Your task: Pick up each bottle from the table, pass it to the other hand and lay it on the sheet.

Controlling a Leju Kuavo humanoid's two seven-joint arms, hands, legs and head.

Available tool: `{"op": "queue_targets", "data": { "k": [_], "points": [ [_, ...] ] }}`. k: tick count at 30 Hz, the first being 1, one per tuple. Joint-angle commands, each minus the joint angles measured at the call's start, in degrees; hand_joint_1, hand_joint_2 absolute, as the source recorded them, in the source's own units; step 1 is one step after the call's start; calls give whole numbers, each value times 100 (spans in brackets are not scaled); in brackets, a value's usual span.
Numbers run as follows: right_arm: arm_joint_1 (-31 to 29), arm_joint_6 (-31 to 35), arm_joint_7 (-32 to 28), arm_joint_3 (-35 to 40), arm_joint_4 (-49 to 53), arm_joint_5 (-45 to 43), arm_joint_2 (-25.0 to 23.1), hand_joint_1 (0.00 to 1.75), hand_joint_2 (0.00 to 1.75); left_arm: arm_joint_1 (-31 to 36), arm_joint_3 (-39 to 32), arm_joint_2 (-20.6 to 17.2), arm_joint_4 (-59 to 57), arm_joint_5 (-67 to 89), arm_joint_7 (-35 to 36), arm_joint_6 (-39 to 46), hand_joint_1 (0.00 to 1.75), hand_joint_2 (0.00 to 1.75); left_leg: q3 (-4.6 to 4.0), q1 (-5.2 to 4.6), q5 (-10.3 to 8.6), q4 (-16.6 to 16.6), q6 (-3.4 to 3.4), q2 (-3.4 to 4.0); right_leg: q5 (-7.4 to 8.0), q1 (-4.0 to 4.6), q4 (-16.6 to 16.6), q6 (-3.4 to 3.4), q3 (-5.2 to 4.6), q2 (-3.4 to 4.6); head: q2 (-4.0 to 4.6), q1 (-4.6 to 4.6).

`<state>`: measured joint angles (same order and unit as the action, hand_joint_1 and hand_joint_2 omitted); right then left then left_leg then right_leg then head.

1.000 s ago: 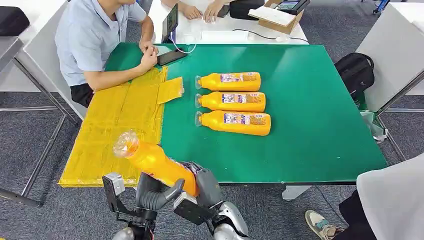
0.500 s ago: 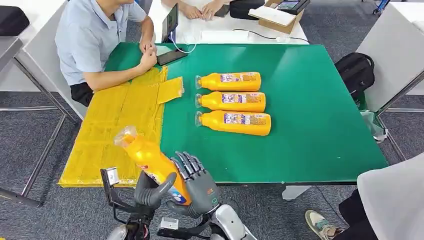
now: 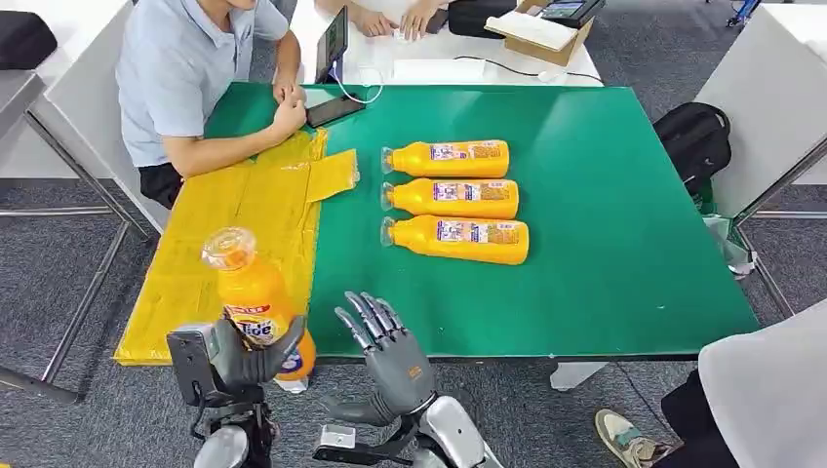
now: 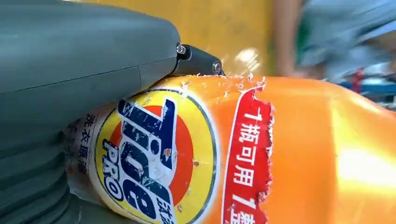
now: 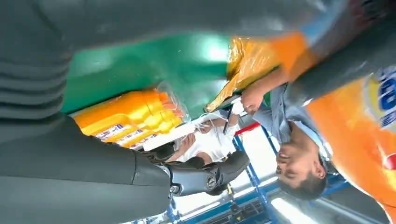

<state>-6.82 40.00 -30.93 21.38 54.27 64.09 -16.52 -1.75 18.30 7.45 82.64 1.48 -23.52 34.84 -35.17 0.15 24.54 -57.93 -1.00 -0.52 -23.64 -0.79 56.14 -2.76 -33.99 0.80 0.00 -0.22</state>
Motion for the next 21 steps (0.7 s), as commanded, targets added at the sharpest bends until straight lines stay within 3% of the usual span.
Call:
{"op": "queue_targets", "data": {
  "k": [1, 10, 21],
  "points": [
    [365, 0, 177, 374, 407, -700, 183, 0, 0, 347, -1043, 108, -273, 1848, 182, 209, 175, 175, 12, 5, 4, 3, 5, -6, -6, 7, -5, 8, 16, -13, 0, 2],
    [164, -206, 439, 1235, 505, -2138, 650, 0, 0, 1435, -1061, -394, -2490, 4819, 1248, 13, 175, 175, 23, 1, -3, 13, 3, -13, -4, 2, -11, 7, 25, -18, 0, 4],
    [66, -726, 397, 1454, 482, -2608, 689, 0, 0, 2651, -731, -674, -4425, 6271, 1944, -772, 175, 175, 39, 2, -1, 12, 7, -2, -4, 5, -7, 12, 41, -13, 0, 2]
  ]
}}
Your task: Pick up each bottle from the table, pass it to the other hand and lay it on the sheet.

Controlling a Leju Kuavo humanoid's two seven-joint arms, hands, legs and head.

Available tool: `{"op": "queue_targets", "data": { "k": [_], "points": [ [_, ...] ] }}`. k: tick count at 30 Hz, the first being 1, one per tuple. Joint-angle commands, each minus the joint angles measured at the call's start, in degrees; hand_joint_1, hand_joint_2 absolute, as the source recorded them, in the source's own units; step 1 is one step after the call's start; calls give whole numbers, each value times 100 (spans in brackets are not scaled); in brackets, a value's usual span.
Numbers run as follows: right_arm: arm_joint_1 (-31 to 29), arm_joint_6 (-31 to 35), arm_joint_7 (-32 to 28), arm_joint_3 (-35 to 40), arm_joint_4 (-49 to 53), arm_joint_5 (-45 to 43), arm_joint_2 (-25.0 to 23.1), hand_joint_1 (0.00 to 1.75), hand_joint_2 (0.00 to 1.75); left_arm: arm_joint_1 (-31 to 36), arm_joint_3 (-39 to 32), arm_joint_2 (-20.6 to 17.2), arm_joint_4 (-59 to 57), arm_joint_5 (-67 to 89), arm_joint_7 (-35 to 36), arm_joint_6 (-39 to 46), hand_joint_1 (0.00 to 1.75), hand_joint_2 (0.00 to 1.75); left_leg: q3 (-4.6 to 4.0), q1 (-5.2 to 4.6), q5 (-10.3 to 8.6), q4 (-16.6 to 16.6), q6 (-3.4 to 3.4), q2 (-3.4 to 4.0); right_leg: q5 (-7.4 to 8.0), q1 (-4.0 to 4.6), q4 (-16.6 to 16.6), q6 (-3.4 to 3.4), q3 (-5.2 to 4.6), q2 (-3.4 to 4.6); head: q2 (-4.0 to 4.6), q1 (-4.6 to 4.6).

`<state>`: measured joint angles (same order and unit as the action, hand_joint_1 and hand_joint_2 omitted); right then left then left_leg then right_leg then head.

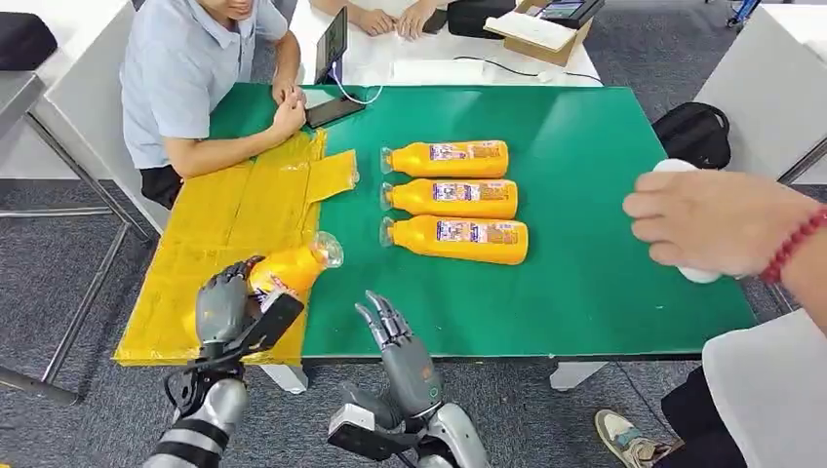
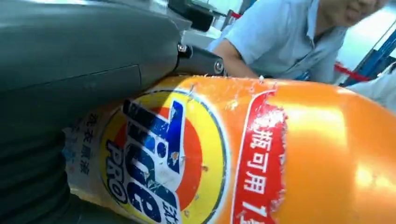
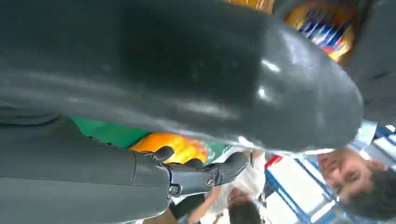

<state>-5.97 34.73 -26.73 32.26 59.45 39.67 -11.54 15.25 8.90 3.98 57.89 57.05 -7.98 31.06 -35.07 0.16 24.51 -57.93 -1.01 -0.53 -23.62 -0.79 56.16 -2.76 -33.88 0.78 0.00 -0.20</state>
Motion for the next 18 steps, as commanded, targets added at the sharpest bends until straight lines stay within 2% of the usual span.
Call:
{"op": "queue_targets", "data": {
  "k": [1, 2, 4, 5, 6, 7, 8, 11, 18],
  "points": [
    [-24, -268, -25, 371, -52, -203, 188, 0, 0, 1081, 327, -366, -2100, 955, 469, -512, 168, 175, 28, 1, 0, 10, 6, 0, -3, 2, -6, 11, 27, -8, 0, 0],
    [-26, -291, -42, 377, -58, -212, 189, 0, 0, 1157, 385, -377, -2159, 1101, 531, -579, 166, 175, 39, 2, 2, 12, 8, 4, -3, 4, -10, 14, 36, -7, 0, 0],
    [-28, -348, -56, 383, -93, -236, 185, 0, 0, 1294, 566, -415, -2285, 1383, 614, -857, 120, 175, 37, 4, 1, 8, 9, 6, -2, 6, -5, 15, 33, -6, 0, 0],
    [-27, -354, -55, 380, -100, -243, 183, 0, 0, 1316, 569, -406, -2299, 1385, 619, -905, 106, 175, 40, 2, 1, 8, 7, 2, -2, 4, -5, 12, 35, -7, 0, 0],
    [-22, -350, -57, 376, -108, -250, 182, 0, 0, 1334, 572, -393, -2302, 1387, 622, -933, 84, 175, 34, 1, -2, 5, 7, 0, 0, 2, -2, 9, 29, -5, 0, 0],
    [-26, -335, -89, 352, -166, -282, 165, 0, 0, 1399, 605, -374, -2389, 1361, 591, -1282, 12, 175, 42, 2, -2, 9, 11, 4, 0, 4, -4, 14, 35, -5, 0, 0],
    [-29, -343, -110, 331, -207, -321, 149, 0, 0, 1403, 591, -361, -2384, 1253, 514, -1551, 0, 175, 38, 1, -3, 7, 10, 3, 1, 3, -2, 12, 32, -4, 0, 0],
    [41, -340, -140, 263, -202, -351, 64, 0, 0, 1345, 440, -332, -2286, 874, 283, -1920, 0, 175, 48, 3, -1, 10, 13, 12, 6, 5, -6, 25, 40, 1, 0, 0],
    [-90, -355, -259, 263, -509, -468, 90, 0, 0, 1077, 197, -143, -1493, -217, -205, -2111, 0, 175, 59, 0, -3, 12, 10, 9, 6, 2, -6, 23, 56, -1, 0, 0]
  ]
}}
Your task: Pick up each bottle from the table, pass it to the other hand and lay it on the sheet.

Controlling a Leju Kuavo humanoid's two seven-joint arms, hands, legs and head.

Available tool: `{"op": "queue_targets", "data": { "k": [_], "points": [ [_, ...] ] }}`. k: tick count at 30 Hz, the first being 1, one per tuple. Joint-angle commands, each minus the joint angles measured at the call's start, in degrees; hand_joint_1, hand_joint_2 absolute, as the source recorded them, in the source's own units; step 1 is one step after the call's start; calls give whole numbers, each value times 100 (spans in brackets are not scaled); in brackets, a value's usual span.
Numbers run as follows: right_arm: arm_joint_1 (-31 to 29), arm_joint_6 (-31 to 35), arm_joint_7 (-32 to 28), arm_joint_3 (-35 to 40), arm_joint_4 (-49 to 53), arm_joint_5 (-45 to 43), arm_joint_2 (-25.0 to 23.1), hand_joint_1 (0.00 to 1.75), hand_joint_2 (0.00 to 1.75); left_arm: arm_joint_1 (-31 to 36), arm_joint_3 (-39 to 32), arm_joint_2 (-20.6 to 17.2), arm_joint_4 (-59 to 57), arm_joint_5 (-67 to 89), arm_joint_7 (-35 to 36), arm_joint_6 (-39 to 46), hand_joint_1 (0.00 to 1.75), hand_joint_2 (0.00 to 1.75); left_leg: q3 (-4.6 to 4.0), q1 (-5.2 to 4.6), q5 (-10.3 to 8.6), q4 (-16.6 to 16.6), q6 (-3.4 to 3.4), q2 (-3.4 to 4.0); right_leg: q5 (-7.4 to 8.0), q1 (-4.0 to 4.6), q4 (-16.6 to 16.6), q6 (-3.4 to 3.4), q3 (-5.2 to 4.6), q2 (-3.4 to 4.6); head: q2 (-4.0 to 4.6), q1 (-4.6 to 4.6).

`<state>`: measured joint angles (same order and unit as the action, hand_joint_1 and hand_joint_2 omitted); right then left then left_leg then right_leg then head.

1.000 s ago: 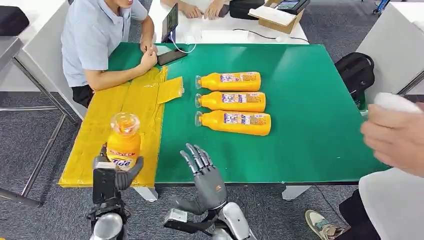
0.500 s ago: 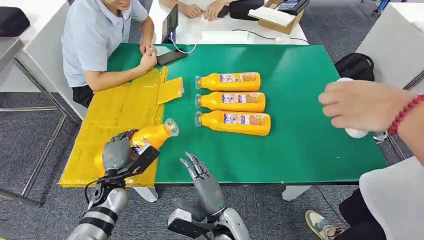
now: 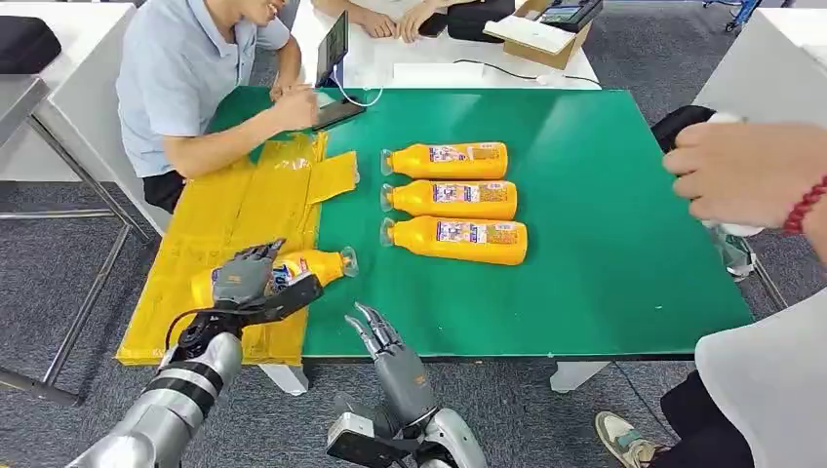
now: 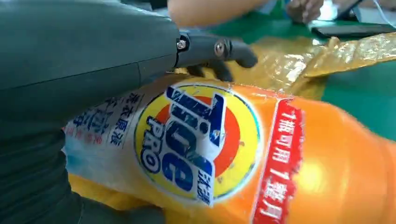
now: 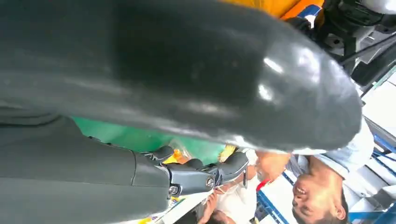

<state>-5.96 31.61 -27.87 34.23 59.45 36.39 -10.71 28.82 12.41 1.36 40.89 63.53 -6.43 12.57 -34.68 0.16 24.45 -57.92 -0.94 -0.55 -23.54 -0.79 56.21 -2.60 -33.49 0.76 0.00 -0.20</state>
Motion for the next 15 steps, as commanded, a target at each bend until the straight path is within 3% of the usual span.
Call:
{"op": "queue_targets", "data": {
  "k": [1, 6, 8, 10, 11, 15],
  "points": [
    [-101, -46, -171, 84, -533, -143, 5, 0, 0, -369, -193, 172, 478, -1208, -473, -300, 0, 175, 24, 2, 3, 16, 5, 9, -1, 4, -18, 11, 24, -4, 0, 0],
    [-98, -19, -151, 126, -539, -114, 9, 0, 0, -782, 1, 307, 1595, -1867, -796, 87, 0, 175, 15, 2, 4, 7, 2, 2, -5, 5, -11, 10, 19, -8, 0, 0],
    [-93, -1, -121, 134, -555, -109, 17, 0, 0, -1114, -215, 630, 2314, -2802, -1473, 698, 0, 175, 9, 2, 7, 3, 2, 3, -7, 5, -9, 9, 13, -6, 0, 0],
    [-103, 30, -147, 150, -605, -121, 18, 0, 0, -1305, -31, 691, 2843, -3073, -1387, 805, 0, 175, -1, 1, 8, 1, 0, 0, -8, 4, -6, 7, 2, -11, 0, 2],
    [-123, 47, -164, 172, -657, -128, 13, 0, 0, -1461, -104, 849, 3196, -3807, -1842, 935, 0, 175, -17, 2, 5, -2, 0, 5, -3, 4, -4, 4, -16, -5, 0, 0],
    [-160, 138, -217, 231, -786, -193, -6, 0, 0, -1864, 234, 852, 4068, -4661, -2096, 883, 0, 175, -24, 2, 12, -2, 2, 6, -10, 5, -4, 8, -22, -4, 0, -2]
  ]
}}
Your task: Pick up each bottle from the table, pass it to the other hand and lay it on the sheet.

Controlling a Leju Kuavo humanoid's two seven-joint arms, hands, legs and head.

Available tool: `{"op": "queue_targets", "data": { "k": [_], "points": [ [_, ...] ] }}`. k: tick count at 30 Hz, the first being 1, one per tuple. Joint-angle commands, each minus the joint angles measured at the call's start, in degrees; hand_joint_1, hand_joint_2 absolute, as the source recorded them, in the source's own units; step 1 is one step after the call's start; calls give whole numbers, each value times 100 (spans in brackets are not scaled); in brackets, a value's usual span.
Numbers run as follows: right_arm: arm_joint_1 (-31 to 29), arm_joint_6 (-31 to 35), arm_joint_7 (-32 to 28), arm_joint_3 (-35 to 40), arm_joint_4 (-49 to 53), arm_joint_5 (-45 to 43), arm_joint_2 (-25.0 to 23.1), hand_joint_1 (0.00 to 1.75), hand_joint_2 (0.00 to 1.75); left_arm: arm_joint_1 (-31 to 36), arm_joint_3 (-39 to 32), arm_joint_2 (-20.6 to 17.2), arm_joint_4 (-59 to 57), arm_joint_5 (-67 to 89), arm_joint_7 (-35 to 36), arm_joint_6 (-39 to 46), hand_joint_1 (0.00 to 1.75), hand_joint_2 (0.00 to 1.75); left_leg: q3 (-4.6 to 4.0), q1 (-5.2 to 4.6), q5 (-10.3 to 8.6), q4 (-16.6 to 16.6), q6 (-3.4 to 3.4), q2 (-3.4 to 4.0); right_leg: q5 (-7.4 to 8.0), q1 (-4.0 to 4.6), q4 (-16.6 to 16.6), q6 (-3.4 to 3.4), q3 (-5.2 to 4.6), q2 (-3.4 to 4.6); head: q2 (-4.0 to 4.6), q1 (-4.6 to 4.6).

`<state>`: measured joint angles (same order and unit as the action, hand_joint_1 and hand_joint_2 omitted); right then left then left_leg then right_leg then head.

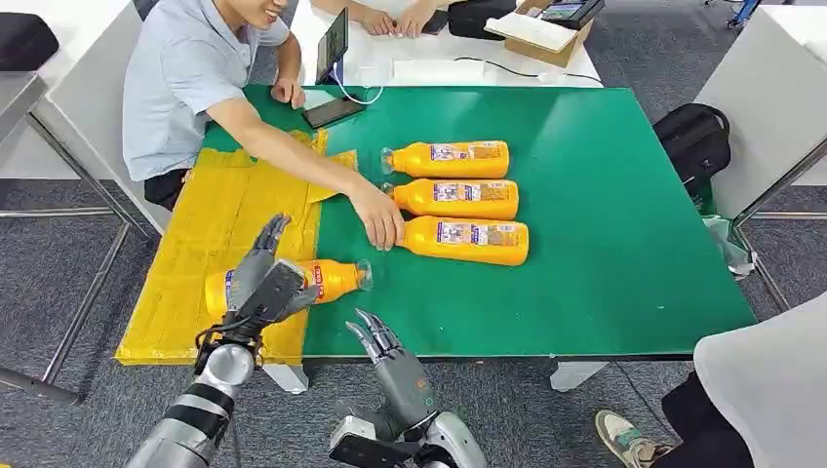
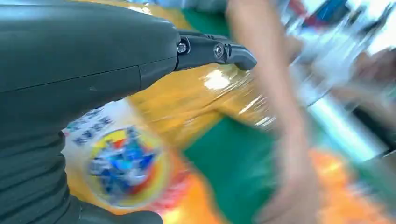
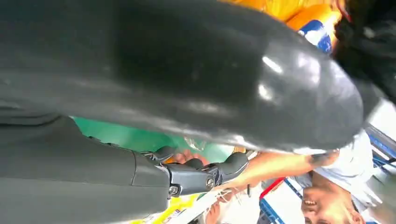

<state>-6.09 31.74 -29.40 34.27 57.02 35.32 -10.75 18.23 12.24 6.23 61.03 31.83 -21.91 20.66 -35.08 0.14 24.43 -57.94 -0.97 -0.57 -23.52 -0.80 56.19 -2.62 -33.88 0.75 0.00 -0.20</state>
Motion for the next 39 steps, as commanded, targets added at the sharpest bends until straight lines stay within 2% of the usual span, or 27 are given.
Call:
{"op": "queue_targets", "data": {
  "k": [1, 7, 8, 10, 11, 13, 15, 16, 17, 19, 20, 21, 27, 34, 35, 39],
  "points": [
    [-147, 182, -104, 223, -586, -122, 0, 0, 0, -925, 310, 367, 2226, -1804, -626, -8, 0, 175, 24, 3, 21, -2, 6, 13, -18, 6, -1, 12, 21, 0, 0, 0],
    [-43, 518, -16, 111, -379, -80, 84, 0, 0, -1629, 240, 526, 3183, -3202, -976, -173, 0, 175, 10, 3, 14, 3, 4, 13, -11, 6, -6, 10, 6, 1, 0, 0],
    [1, 752, 147, 18, -278, 99, 119, 0, 0, -1816, 164, 553, 3424, -3558, -961, -253, 0, 175, 18, 5, 19, 4, 5, 16, -15, 8, -9, 12, 13, 3, 0, -2],
    [67, 826, 404, -170, -4, 438, 208, 0, 0, -2044, 106, 526, 3721, -3797, -891, -345, 0, 175, 9, 4, 18, 0, 4, 20, -13, 6, -4, 11, 2, 7, 0, 0],
    [74, 826, 593, -393, 137, 727, 249, 0, 175, -2157, 72, 525, 3826, -3790, -888, -331, 0, 175, 0, 3, 14, 1, 3, 20, -9, 5, -6, 8, -7, 8, 0, 0],
    [-2, 771, 818, -651, 233, 991, 452, 0, 175, -2394, 19, 506, 3939, -3663, -946, -219, 0, 175, 0, 0, 12, 3, 3, 14, -10, 2, -7, 8, -6, 1, 0, 0],
    [-84, 826, 1464, -1116, 304, 1709, 631, 0, 175, -2605, 11, 487, 3942, -3378, -1002, -53, 0, 175, 6, -1, 12, 6, 2, 11, -11, 0, -8, 8, 1, -1, 0, 0],
    [-158, 754, 1483, -1259, 300, 1723, 772, 0, 175, -2727, 32, 463, 3928, -3325, -1035, -26, 0, 175, -2, -2, 9, 5, 1, 15, -6, 0, -8, 6, -8, 4, 0, -2],
    [-196, 826, 1777, -1621, 339, 2403, 827, 0, 175, -2818, 81, 435, 3893, -3111, -1083, 82, 0, 175, 7, -4, 10, 8, 0, 10, -10, -2, -10, 7, 3, -3, 0, -2],
    [-335, 826, 1731, -2033, 208, 2570, 912, 0, 175, -2923, 164, 423, 3835, -3047, -1123, 159, 0, 175, 7, -5, 7, 9, 0, 2, -8, -3, -14, 6, 7, -9, 0, -2],
    [-395, 826, 1912, -2158, 142, 2858, 964, 0, 175, -2937, 251, 389, 3803, -3079, -1048, 82, 0, 175, -2, -8, 5, 7, -2, 1, -6, -6, -12, 4, -2, -7, 0, 0],
    [-531, 813, 1878, -2241, -61, 2755, 1029, 0, 175, -2935, 339, 391, 3746, -3071, -1044, 125, 0, 175, 7, -6, 10, 5, -1, 6, -8, -2, -14, 8, 8, -6, 0, 0],
    [-1148, 740, 2012, -2420, -1131, 2780, 1178, 0, 175, -2577, 747, 318, 3311, -2872, -846, 238, 0, 175, -2, -7, 2, 8, -1, -4, -2, -6, -16, 5, 1, -11, 0, -2],
    [-1446, 578, 2304, -2364, -1745, 3071, 1143, 0, 175, -2477, 894, 292, 3156, -2740, -593, 316, 0, 175, 19, -7, 8, 13, 2, 8, -6, -2, -18, 9, 17, -5, 0, -2],
    [-1496, 457, 2410, -2352, -1870, 3119, 1131, 0, 175, -2425, 933, 207, 3055, -2767, -498, 342, 0, 175, 11, -6, 7, 10, 1, 5, -5, -2, -16, 7, 11, -6, 0, -2],
    [-1631, 24, 2636, -2333, -2219, 3173, 1157, 0, 175, -2390, 892, 270, 2938, -2728, -365, 385, 0, 175, 18, -6, 8, 11, 2, 0, -8, -2, -17, 8, 19, -11, 0, -2]
  ]
}}
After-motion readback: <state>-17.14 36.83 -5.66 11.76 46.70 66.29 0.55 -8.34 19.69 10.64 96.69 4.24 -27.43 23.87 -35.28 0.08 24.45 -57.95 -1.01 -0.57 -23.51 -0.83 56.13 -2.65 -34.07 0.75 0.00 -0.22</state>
